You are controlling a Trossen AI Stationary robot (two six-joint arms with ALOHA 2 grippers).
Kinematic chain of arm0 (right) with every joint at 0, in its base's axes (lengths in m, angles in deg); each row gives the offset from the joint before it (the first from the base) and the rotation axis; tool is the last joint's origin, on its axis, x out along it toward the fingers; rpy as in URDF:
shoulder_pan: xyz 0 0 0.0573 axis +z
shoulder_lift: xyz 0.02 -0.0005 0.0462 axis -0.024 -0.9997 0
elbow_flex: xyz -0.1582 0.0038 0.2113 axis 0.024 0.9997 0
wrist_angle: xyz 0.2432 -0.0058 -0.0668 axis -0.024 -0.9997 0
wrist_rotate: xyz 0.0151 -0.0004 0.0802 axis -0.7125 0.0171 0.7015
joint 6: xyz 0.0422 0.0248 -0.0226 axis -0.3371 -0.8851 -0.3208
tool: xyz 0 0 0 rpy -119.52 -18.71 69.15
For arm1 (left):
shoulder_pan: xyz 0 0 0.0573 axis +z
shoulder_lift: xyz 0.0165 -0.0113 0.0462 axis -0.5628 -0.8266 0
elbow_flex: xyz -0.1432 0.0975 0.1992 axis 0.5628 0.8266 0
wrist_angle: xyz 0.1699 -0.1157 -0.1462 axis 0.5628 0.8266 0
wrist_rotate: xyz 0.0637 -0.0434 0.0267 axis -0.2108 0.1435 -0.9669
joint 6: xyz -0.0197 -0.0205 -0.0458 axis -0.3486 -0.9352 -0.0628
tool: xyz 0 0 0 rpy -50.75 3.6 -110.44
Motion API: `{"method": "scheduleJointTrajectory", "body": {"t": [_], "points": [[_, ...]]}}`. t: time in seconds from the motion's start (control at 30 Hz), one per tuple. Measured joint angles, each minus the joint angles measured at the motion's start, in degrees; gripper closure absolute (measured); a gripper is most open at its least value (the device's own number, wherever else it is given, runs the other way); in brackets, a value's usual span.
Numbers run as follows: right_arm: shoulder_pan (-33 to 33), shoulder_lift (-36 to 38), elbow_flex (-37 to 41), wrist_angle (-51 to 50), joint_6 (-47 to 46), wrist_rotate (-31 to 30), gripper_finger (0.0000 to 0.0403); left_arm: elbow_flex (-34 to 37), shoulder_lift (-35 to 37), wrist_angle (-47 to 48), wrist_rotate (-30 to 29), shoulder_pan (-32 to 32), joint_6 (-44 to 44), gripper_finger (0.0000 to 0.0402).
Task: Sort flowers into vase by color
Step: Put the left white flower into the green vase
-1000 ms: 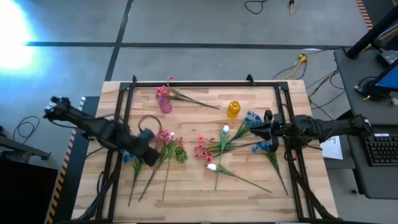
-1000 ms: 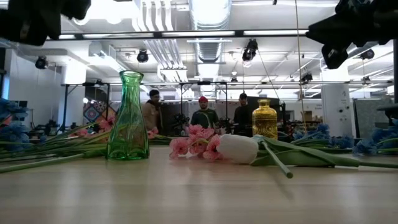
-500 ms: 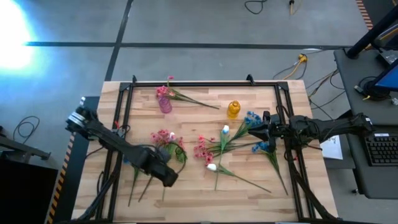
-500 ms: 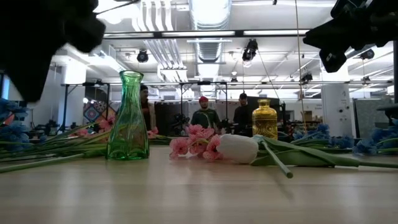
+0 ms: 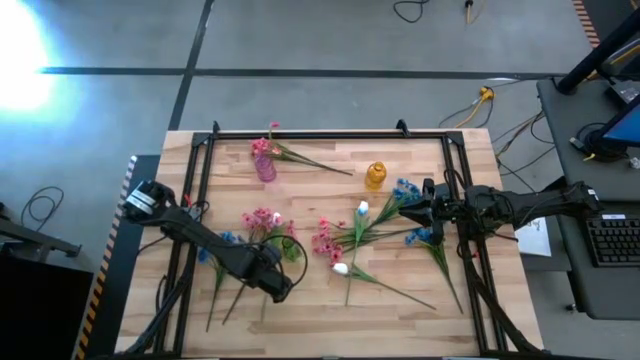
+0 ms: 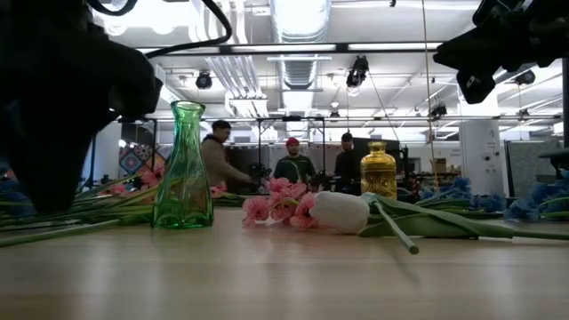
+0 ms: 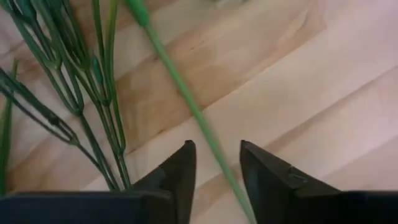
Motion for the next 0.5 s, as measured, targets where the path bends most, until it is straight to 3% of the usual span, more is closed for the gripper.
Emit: {"method": "scheduleJointTrajectory", "body": {"t": [0.2, 0.5], "points": [[0.0, 0.0, 0.0, -0.02, 0.01, 0.0, 0.0351, 0.0, -0.25, -0.14, -3.26, 1.16, 1.47, 0.0247], [0.0, 0.0, -0.02, -0.02, 0.03, 0.0, 0.0351, 0.42, -0.25, -0.23, -5.54, 2.48, 1.71, 0.0275]]}}
